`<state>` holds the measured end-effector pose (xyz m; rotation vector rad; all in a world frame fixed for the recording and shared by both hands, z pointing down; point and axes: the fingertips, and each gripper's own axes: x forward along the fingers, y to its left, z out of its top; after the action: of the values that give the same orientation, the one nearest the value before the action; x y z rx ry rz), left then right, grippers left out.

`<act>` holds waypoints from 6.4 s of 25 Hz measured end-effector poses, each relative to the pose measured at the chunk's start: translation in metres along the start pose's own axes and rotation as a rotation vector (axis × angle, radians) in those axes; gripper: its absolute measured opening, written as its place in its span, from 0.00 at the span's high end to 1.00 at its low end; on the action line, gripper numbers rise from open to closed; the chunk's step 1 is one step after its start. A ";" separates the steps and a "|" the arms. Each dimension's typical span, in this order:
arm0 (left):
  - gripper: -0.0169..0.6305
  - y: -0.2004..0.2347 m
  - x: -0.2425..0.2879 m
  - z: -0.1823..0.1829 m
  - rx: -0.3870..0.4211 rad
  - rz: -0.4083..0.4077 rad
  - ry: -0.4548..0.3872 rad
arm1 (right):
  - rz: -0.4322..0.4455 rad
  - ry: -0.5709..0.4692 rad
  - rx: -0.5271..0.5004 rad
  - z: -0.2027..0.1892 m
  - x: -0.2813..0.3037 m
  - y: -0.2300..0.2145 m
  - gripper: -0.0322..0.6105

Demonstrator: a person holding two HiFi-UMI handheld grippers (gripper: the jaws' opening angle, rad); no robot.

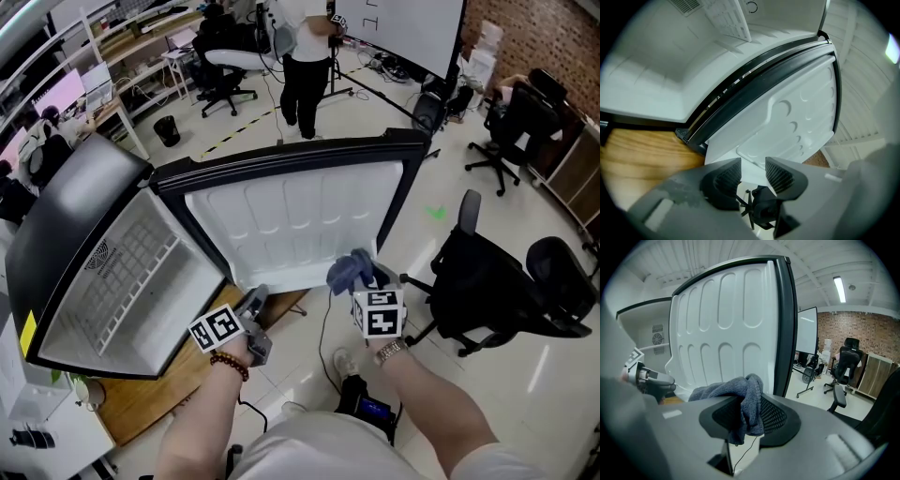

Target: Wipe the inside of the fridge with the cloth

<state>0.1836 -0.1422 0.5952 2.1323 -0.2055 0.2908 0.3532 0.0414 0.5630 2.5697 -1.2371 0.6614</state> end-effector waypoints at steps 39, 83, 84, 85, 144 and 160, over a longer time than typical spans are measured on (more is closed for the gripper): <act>0.85 -0.042 -0.030 0.025 -0.070 -0.159 -0.038 | 0.379 -0.089 -0.091 -0.001 -0.067 0.175 0.76; 0.89 -0.050 -0.022 0.040 -0.058 -0.181 0.092 | 0.311 0.011 -0.097 -0.008 0.084 0.213 0.76; 0.89 -0.050 -0.022 0.040 -0.059 -0.181 0.090 | 0.304 0.011 -0.095 -0.008 0.084 0.208 0.76; 0.89 -0.050 -0.022 0.040 -0.060 -0.181 0.088 | 0.296 0.012 -0.092 -0.009 0.083 0.203 0.76; 0.91 -0.050 -0.015 0.043 -0.128 -0.190 0.006 | 0.135 -0.061 0.173 -0.002 -0.026 0.075 0.76; 0.91 -0.050 -0.019 0.039 -0.161 -0.223 0.018 | 0.458 -0.188 -0.062 0.105 -0.027 0.220 0.77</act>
<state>0.1833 -0.1470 0.5297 1.9707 0.0195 0.1576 0.1984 -0.1164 0.4578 2.3533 -1.9050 0.4534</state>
